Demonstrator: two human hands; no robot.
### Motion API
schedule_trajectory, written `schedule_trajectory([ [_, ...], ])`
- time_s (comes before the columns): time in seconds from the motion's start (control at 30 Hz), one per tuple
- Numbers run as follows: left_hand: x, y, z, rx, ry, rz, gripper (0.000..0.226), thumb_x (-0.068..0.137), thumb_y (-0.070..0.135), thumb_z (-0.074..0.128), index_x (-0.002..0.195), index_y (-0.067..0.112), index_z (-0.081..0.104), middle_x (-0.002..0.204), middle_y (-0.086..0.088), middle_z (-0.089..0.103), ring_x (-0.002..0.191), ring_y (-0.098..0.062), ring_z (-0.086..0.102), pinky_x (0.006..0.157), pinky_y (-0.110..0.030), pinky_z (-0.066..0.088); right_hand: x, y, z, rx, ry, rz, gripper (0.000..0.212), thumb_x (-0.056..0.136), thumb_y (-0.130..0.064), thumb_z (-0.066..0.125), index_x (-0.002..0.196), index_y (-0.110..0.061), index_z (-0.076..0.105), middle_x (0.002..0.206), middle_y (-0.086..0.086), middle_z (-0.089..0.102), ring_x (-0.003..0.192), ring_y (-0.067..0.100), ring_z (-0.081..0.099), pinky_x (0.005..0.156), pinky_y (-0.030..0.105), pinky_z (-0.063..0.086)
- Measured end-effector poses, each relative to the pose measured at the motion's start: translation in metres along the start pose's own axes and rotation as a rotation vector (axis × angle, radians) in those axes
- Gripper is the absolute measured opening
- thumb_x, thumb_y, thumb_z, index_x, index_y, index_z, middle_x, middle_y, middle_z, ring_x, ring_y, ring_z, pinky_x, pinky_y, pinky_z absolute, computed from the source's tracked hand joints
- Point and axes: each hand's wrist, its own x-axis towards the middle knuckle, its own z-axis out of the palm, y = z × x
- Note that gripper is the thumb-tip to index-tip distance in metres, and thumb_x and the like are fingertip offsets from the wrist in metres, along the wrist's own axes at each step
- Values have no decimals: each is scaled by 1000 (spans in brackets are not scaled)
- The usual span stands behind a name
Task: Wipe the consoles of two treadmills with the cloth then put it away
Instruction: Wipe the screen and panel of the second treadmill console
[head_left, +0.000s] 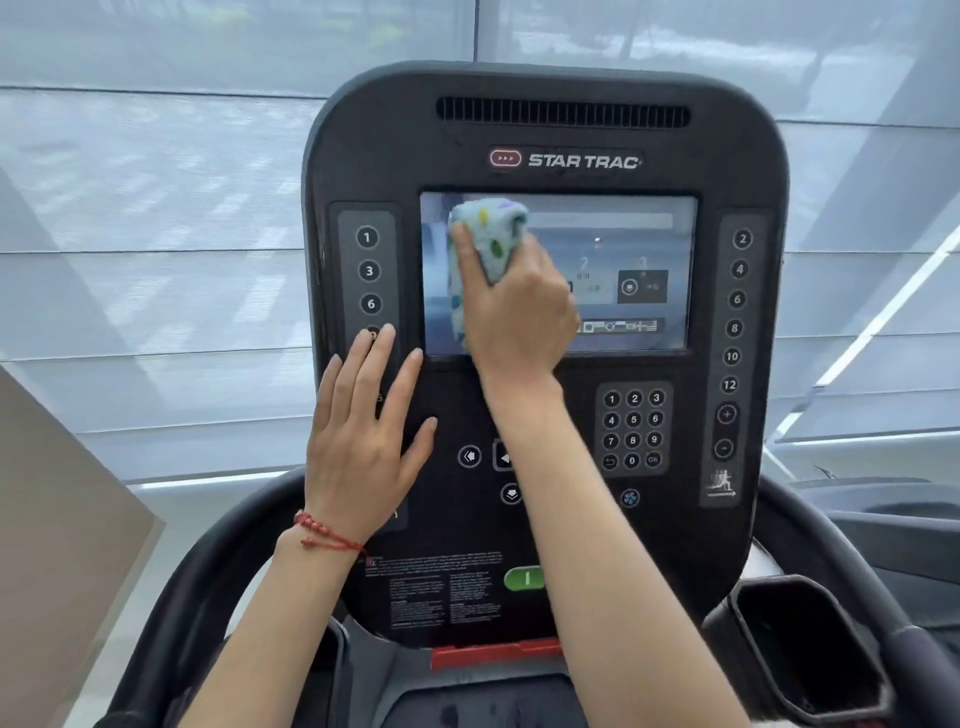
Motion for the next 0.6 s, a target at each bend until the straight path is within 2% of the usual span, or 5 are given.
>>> schedule_trajectory([
  [0.13, -4, 1, 0, -16, -15, 0, 47, 93, 27, 48, 132, 1, 48, 142, -24, 38, 134, -36, 32, 109, -51, 27, -15, -16, 15, -29, 17, -72, 50, 81, -54, 49, 65, -7, 55, 55, 5, 59, 42, 22, 56, 37, 23, 39],
  [0.33, -4, 4, 0, 5, -17, -14, 48, 92, 27, 49, 133, 2, 48, 142, -23, 38, 134, -35, 32, 110, -50, 26, 2, 17, 1, -150, 66, -232, 51, 81, -54, 48, 58, -9, 53, 50, 4, 56, 36, 20, 51, 34, 20, 34],
  [0.47, -5, 6, 3, 11, -12, -20, 48, 91, 27, 49, 133, 2, 47, 142, -22, 38, 135, -35, 31, 111, -49, 24, 15, 62, -23, -183, 139, -162, 52, 80, -53, 50, 58, -6, 54, 50, 6, 57, 35, 21, 51, 38, 17, 30],
  [0.6, -4, 8, 5, 18, 1, -30, 48, 91, 26, 50, 133, 2, 48, 141, -23, 38, 134, -36, 31, 111, -50, 25, 34, 112, -56, -226, 199, -38, 55, 83, -54, 51, 64, -3, 59, 58, 12, 63, 45, 24, 57, 47, 21, 32],
])
